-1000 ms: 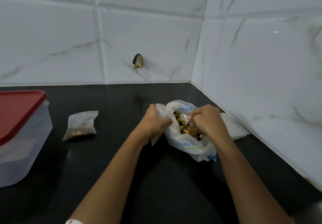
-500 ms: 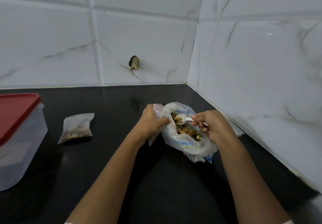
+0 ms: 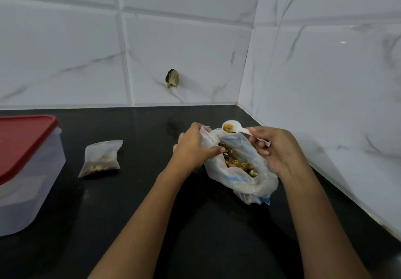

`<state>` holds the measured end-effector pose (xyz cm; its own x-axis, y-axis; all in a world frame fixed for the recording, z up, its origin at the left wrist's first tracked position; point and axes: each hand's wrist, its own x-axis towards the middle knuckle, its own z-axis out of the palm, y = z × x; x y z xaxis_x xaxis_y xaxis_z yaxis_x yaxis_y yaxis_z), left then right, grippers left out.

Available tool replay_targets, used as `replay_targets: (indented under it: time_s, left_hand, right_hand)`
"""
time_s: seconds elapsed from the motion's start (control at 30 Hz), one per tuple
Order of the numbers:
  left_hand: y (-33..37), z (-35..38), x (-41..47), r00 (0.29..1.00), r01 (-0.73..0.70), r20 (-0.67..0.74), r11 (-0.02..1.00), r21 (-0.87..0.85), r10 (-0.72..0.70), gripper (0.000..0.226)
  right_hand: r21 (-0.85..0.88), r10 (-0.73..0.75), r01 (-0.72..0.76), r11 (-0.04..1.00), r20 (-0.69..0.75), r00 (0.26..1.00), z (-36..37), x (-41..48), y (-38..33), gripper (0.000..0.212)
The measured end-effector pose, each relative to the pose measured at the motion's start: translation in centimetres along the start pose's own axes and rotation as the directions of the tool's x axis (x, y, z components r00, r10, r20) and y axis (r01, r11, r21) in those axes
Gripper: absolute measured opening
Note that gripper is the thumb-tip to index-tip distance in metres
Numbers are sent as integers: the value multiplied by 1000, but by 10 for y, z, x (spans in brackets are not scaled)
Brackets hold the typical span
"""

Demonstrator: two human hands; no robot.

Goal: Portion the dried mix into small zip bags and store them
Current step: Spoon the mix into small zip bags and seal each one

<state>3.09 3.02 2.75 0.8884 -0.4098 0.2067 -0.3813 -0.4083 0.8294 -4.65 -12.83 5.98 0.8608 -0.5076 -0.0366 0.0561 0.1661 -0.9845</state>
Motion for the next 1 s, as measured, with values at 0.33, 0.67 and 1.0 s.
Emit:
replay_targets:
  time_s: [0.33, 0.67, 1.0]
  left_hand:
    - [2, -2, -1, 996, -44, -79, 992, -119, 34, 54]
    - [4, -3, -4, 995, -73, -85, 950, -303, 49, 51]
    - [3, -4, -3, 997, -50, -70, 947, -317, 30, 50]
  right_hand:
    - [-567, -487, 556, 608, 288, 825, 31, -13, 10, 16]
    - [-633, -754, 773, 54, 481, 447, 28, 0, 18, 27]
    - [-466, -577, 576, 672, 158, 801, 26, -13, 5, 16]
